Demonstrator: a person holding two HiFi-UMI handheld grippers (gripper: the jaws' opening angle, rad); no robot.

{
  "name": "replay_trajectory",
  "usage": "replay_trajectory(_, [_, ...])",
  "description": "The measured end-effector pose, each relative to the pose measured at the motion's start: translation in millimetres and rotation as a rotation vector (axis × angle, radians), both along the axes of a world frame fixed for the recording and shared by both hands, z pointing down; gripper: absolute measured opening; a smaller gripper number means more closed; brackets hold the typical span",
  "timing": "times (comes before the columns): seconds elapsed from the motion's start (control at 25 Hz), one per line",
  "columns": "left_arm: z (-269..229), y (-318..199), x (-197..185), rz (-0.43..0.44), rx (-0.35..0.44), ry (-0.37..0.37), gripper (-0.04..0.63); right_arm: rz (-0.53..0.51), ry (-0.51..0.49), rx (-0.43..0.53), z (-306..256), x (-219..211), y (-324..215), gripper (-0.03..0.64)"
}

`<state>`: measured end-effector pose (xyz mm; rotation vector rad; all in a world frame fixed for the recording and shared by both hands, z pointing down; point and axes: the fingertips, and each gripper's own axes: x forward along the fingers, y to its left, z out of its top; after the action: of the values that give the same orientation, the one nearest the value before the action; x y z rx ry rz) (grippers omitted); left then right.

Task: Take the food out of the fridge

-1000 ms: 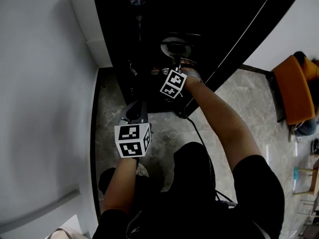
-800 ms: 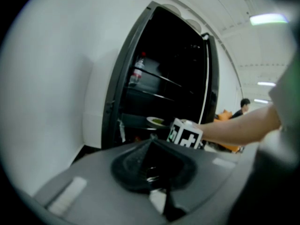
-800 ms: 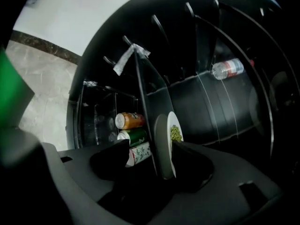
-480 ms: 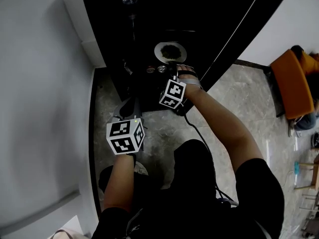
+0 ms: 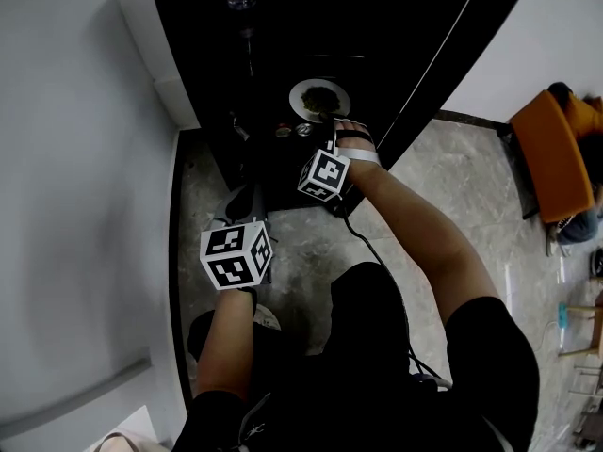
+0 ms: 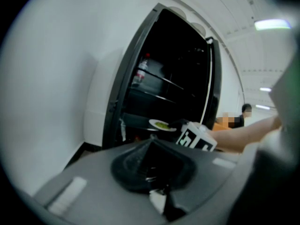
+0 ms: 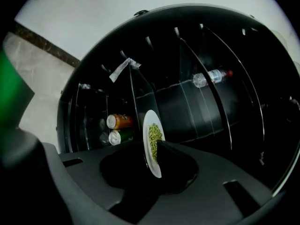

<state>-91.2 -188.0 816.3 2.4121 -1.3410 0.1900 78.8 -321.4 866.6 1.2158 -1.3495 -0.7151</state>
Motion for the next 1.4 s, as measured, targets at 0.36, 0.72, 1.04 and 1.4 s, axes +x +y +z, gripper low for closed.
replay_trajectory(0.36, [-3,3,-2,-0.004,0.001,0.009,0.002,-0.006,0.085,-0.025,7,3,-1,0.021])
replay_trajectory(0.72, [-4,4,6,-0.001,0.01,0.003,0.002,-0.025,0.123,0.036,-6,5,21,0.008])
replay_trajectory(1.04, [-9,6,8,-0.01,0.025,-0.013,0.002,-0.079,0.155,0.09,-10,-3,44,0.006])
replay_trajectory(1.4, [-19,4,-2,-0.037,0.056,-0.056,0.0,-0.222,0.168,0.129,-38,-30,82,0.005])
